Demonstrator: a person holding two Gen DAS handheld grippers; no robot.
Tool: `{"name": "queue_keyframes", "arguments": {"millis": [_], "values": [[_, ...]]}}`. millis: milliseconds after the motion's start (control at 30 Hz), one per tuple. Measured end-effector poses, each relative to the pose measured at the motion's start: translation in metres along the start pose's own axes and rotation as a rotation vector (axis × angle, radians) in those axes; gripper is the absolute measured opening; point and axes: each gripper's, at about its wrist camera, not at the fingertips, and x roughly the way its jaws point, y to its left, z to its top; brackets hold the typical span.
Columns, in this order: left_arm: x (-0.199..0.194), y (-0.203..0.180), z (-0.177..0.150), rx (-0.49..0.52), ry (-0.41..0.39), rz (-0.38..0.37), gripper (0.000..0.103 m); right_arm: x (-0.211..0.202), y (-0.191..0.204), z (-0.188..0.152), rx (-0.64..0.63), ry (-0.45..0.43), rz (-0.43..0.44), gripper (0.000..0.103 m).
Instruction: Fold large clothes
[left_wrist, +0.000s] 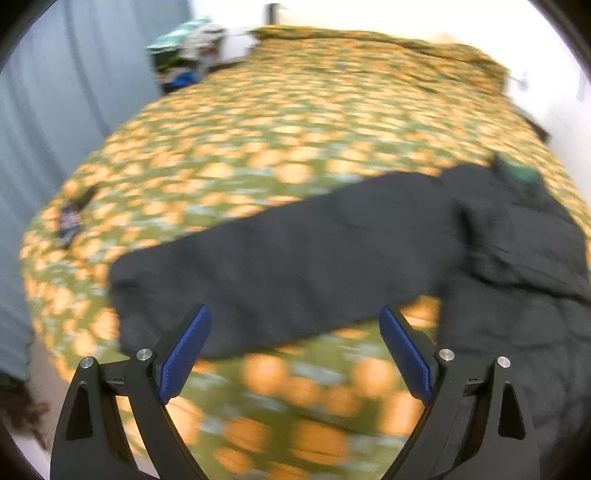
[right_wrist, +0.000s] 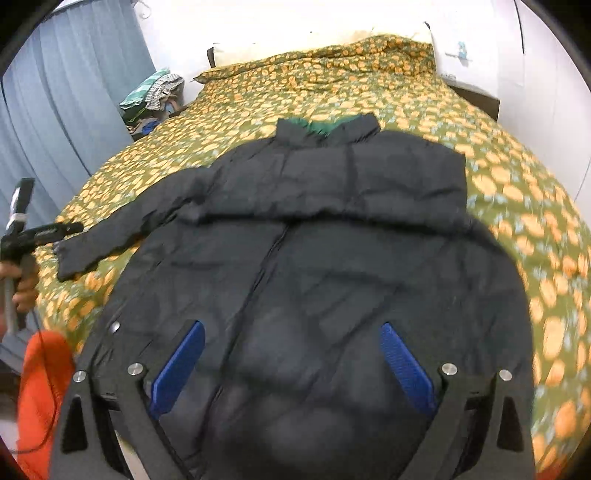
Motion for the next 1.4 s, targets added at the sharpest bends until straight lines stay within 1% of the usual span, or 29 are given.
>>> {"name": "queue_keyframes", "arguments": {"millis": [67,133,200,267,333,400,433,467,500,533,567,633,733,833,867,967,1033,1133,1200,1267,1333,1400], "values": [[0.016,0.034,0.007,-0.039,0.005,0.085,0.093,-0.004,0.008,-0.013,0.0,0.012,0.01,0.098],[0.036,0.073,0.013,-0.107,0.025,0.172,0.093,-0.005,0.017,-0.022,-0.023,0.021,0.001,0.098],[0.051,0.106,0.012,-0.179,0.044,0.23,0.093,-0.005,0.025,-0.027,-0.049,0.029,0.001,0.098],[0.067,0.133,0.007,-0.24,0.081,0.239,0.093,-0.004,0.031,-0.031,-0.067,0.041,0.012,0.098],[0.087,0.147,0.002,-0.271,0.127,0.208,0.093,-0.002,0.038,-0.035,-0.082,0.052,0.025,0.098],[0.104,0.15,-0.003,-0.284,0.167,0.152,0.091,0.001,0.043,-0.038,-0.089,0.065,0.03,0.098],[0.109,0.15,-0.005,-0.287,0.176,0.128,0.078,0.004,0.047,-0.04,-0.085,0.076,0.032,0.098],[0.113,0.149,-0.007,-0.288,0.18,0.112,0.057,0.005,0.049,-0.041,-0.082,0.083,0.038,0.098],[0.113,0.147,-0.009,-0.281,0.175,0.148,0.046,0.005,0.052,-0.042,-0.079,0.089,0.047,0.098],[0.109,0.145,-0.009,-0.27,0.154,0.176,0.025,0.005,0.054,-0.042,-0.08,0.089,0.05,0.098],[0.105,0.146,-0.008,-0.264,0.144,0.185,0.007,0.002,0.058,-0.043,-0.088,0.082,0.056,0.098],[0.092,0.147,-0.003,-0.27,0.127,0.177,0.004,-0.002,0.063,-0.045,-0.102,0.064,0.058,0.098],[0.056,0.139,0.016,-0.246,0.059,0.151,0.002,-0.007,0.063,-0.046,-0.097,0.047,0.067,0.098],[0.005,0.111,0.043,-0.183,-0.039,0.078,0.002,-0.012,0.056,-0.044,-0.075,0.022,0.07,0.098],[-0.017,0.093,0.055,-0.147,-0.076,0.038,0.002,-0.014,0.054,-0.044,-0.068,0.01,0.069,0.098],[-0.069,0.044,0.073,-0.056,-0.151,-0.072,0.002,-0.022,0.044,-0.041,-0.044,-0.035,0.063,0.098],[-0.1,0.002,0.085,0.024,-0.2,-0.154,0.002,-0.026,0.038,-0.04,-0.03,-0.062,0.054,0.098],[-0.144,-0.078,0.09,0.165,-0.259,-0.293,0.002,-0.032,0.026,-0.04,-0.01,-0.09,0.035,0.098],[-0.162,-0.123,0.086,0.231,-0.276,-0.372,0.002,-0.036,0.019,-0.041,0.005,-0.107,0.022,0.098],[-0.172,-0.171,0.077,0.293,-0.271,-0.468,0.002,-0.041,0.008,-0.043,0.027,-0.127,0.008,0.098],[-0.174,-0.208,0.069,0.338,-0.272,-0.507,0.002,-0.045,-0.001,-0.044,0.048,-0.144,-0.001,0.098],[-0.167,-0.248,0.058,0.376,-0.255,-0.54,0.002,-0.049,-0.012,-0.046,0.078,-0.165,-0.015,0.098]]}}
